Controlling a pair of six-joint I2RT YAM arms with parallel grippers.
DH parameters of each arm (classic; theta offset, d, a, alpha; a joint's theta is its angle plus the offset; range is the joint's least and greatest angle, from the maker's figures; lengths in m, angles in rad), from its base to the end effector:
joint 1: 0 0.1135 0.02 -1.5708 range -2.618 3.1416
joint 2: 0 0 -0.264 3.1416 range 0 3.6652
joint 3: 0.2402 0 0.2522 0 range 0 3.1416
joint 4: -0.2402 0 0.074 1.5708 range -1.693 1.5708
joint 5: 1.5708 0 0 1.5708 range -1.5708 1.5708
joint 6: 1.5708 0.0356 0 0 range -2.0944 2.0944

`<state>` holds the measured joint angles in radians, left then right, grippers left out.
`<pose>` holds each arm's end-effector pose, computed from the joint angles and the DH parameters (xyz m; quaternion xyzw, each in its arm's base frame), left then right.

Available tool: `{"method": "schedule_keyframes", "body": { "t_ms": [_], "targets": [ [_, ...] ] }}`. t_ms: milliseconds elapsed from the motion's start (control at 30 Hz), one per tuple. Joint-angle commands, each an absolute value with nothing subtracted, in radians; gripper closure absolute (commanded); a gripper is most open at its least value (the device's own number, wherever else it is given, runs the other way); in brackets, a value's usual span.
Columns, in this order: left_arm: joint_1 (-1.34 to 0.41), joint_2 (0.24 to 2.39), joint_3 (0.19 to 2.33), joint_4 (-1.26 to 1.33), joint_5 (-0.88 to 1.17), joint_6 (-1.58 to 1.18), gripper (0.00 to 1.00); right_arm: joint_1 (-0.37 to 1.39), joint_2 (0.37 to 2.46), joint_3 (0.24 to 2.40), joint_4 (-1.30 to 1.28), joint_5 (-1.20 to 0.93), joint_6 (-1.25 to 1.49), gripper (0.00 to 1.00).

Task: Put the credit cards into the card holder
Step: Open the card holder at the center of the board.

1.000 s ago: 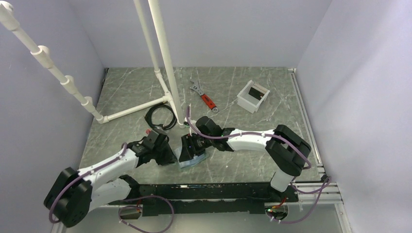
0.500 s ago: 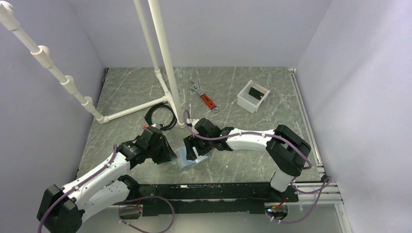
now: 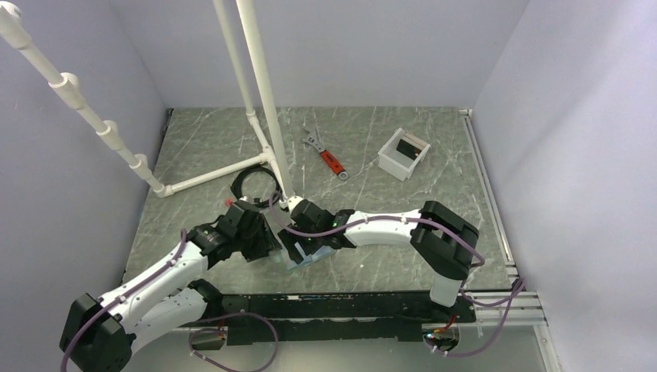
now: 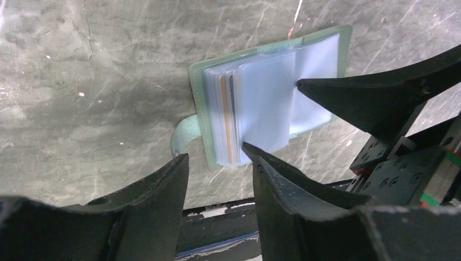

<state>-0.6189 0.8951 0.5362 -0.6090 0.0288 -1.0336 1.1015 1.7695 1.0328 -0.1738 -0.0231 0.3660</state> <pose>0.1358 -0.0980 0.1994 -0.1924 0.9352 -0.2276 0.1911 0.1626 0.3224 0.1656 -0.3436 0.8813 0.2252 0.2334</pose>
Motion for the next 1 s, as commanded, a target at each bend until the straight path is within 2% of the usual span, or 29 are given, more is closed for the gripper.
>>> {"method": "schedule_keyframes", "body": {
  "t_ms": [0, 167, 300, 467, 633, 767, 867, 967],
  "targets": [
    [-0.623, 0.875, 0.52, -0.595, 0.037, -1.042, 0.47, 1.108, 1.802, 1.064, -0.179, 0.039, 0.359, 0.23],
    [-0.623, 0.892, 0.519, -0.561, 0.06, -1.031, 0.45, 1.104, 1.787, 1.012, -0.139, 0.009, 0.4, 0.51],
    [-0.623, 0.955, 0.519, -0.475, 0.123, -1.005, 0.47, 1.09, 1.731, 0.937, -0.059, -0.038, 0.451, 0.62],
    [-0.623, 1.043, 0.534, -0.409, 0.141, -0.977, 0.59, 1.073, 1.701, 0.897, -0.018, -0.062, 0.474, 0.73],
    [-0.623, 1.132, 0.536, -0.403, 0.1, -0.955, 0.62, 1.037, 1.676, 0.858, 0.031, -0.117, 0.502, 0.72],
    [-0.623, 1.266, 0.577, -0.503, 0.026, -0.962, 0.52, 1.011, 1.654, 0.837, 0.022, -0.111, 0.511, 0.63],
    [-0.623, 1.33, 0.592, -0.535, 0.003, -0.964, 0.51, 1.008, 1.625, 0.849, -0.063, -0.012, 0.46, 0.56],
    [-0.622, 1.348, 0.586, -0.528, 0.006, -0.961, 0.51, 1.008, 1.588, 0.865, -0.188, 0.202, 0.421, 0.51]
  ]
}}
